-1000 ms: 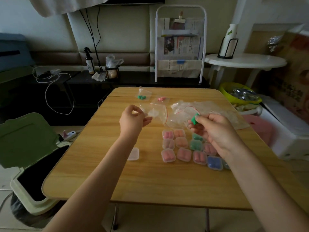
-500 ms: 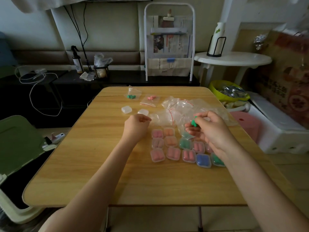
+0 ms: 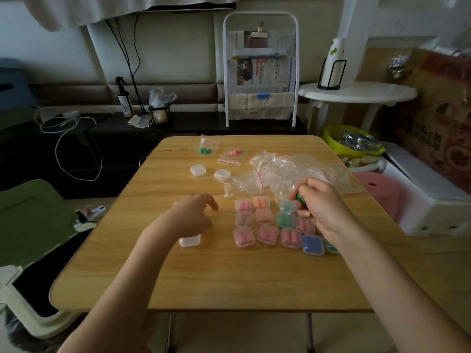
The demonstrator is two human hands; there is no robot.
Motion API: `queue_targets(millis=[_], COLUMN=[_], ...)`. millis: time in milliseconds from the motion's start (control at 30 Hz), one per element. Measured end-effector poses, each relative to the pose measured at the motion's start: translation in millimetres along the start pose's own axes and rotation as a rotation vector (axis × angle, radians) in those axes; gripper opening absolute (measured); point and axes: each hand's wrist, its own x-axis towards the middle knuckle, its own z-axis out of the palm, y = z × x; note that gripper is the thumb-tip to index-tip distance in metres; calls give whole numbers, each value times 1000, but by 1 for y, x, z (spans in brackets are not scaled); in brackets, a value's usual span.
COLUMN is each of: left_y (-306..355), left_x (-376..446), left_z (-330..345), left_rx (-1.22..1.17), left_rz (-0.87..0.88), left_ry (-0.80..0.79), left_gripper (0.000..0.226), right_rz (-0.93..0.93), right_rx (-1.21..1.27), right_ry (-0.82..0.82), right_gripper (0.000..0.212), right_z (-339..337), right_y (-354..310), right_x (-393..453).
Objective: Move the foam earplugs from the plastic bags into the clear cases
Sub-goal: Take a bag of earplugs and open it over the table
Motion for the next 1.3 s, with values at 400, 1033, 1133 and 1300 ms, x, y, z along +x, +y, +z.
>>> queue_targets(millis=[400,1033,1133,1300], left_y=[-29,4,6,8], left_x=[-37,-38,-37,-40], left_z=[-20,-17,-17,-20], left_rx=[89,-704,-785,-915], left_rz=[6,308,298,293], left_ry=[-218,172,199,227], left_gripper=[68,48,44,41], right_rz=[20,-9,4,64], right_rx=[38,-47,-35,244], right_ry=[-55,-398,-398,-465], right_gripper=[26,36,40,36], right_z=[19,67,65,66], right_y=[-1,-11,-12,-18], right_x=[1,-31,-33,-37])
